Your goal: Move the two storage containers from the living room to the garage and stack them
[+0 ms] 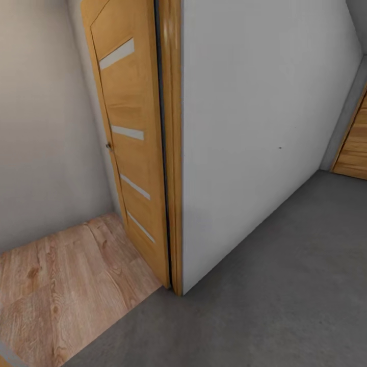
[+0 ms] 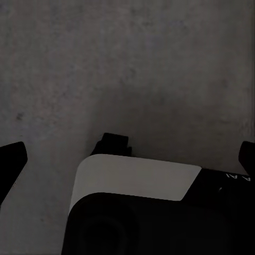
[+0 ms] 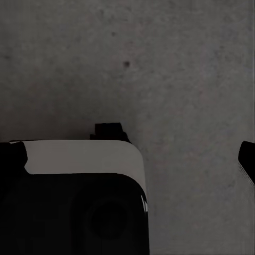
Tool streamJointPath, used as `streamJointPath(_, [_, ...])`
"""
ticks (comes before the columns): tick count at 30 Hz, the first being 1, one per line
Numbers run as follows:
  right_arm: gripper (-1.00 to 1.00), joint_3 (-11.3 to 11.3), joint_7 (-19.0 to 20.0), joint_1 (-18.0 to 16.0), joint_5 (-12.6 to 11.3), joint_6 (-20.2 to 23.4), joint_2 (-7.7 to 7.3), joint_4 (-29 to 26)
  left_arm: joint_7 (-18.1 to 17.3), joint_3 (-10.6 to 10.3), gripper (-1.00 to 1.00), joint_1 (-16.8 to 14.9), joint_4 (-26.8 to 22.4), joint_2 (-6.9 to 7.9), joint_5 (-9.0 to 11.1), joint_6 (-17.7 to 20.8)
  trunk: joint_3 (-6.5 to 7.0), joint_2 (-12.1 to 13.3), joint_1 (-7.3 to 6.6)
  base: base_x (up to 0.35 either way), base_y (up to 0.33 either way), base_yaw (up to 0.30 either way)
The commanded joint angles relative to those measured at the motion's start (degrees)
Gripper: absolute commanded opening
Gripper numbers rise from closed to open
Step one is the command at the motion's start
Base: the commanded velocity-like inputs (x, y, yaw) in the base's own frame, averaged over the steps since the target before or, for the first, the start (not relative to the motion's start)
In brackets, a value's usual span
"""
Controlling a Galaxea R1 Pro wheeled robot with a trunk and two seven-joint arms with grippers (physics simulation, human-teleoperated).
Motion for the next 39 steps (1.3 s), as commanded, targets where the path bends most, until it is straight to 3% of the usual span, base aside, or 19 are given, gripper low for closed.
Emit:
streamJointPath(1, [1.00, 0.5, 0.0, -0.1, -0.6, -0.3, 0.05, 0.2, 0.0, 0.3, 1.00, 0.0, 0.1, 0.00, 0.3, -0.2, -0.06, 0.0, 0.03, 0.321, 0.000, 0.000])
streamJointPath(11, [1.00, 0.5, 0.0, -0.1, -0.7, -0.4, -0.30, 0.2, 0.0, 0.3, 1.00, 0.0, 0.1, -0.01, 0.3, -0.2, -0.06, 0.0, 0.03, 0.321, 0.000, 0.057])
streamJointPath(39, [1.00, 0.5, 0.0, -0.1, -0.6, -0.4, -0.57, 0.2, 0.0, 0.3, 1.00, 0.0, 0.1, -0.06, 0.3, -0.2, -0.06, 0.0, 0.03, 0.321, 0.000, 0.263])
